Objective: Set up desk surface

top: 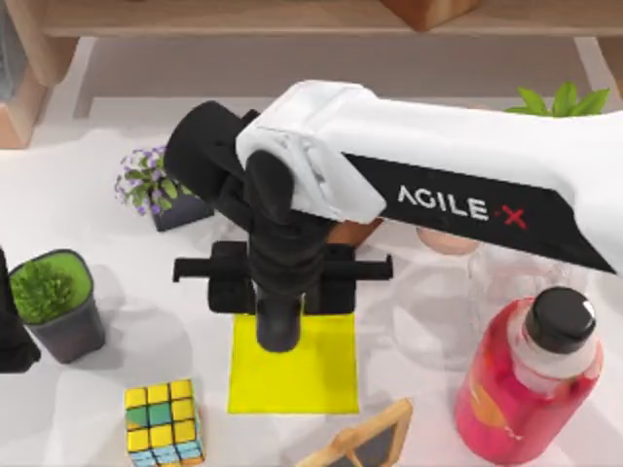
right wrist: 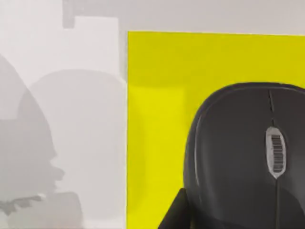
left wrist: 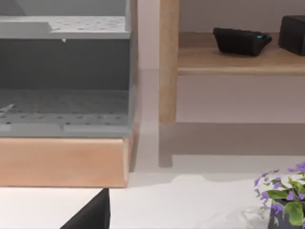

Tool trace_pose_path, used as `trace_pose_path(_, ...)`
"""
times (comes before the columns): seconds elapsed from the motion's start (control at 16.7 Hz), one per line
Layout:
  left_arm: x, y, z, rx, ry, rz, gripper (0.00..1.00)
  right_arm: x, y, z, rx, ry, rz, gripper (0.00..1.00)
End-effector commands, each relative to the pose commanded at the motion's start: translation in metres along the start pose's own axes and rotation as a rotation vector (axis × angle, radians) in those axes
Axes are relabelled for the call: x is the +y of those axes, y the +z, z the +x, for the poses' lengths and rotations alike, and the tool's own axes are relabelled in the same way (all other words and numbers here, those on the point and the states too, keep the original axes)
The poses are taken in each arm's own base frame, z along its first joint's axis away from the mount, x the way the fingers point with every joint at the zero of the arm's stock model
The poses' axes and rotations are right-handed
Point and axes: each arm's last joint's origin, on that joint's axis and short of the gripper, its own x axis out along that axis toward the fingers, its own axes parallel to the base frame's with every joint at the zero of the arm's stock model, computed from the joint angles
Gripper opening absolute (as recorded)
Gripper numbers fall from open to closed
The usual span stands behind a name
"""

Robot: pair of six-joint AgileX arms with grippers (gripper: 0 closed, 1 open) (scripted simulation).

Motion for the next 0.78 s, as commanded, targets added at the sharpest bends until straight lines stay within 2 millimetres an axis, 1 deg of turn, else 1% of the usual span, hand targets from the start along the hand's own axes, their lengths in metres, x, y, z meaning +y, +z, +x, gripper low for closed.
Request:
trace_pose_path(0.24,0.0,0.0,0.0,0.0,0.0,0.0,1.0,0.001,0.001,-0.003,-0.011,0.013,0.0,0.0)
trace_pose_path(0.42,0.0,0.0,0.0,0.0,0.0,0.0,1.0,0.002,0.0,0.0,-0.008,0.009,-0.001,0.0)
trace_pose_path(0.6,0.0,0.0,0.0,0.0,0.0,0.0,1.0,0.001,-0.002,0.009,0.008,-0.012,-0.003,0.0)
trace_pose_path(0.78,0.0,0.0,0.0,0.0,0.0,0.0,1.0,-0.002,-0.006,0.026,0.042,-0.053,-0.007,0.0)
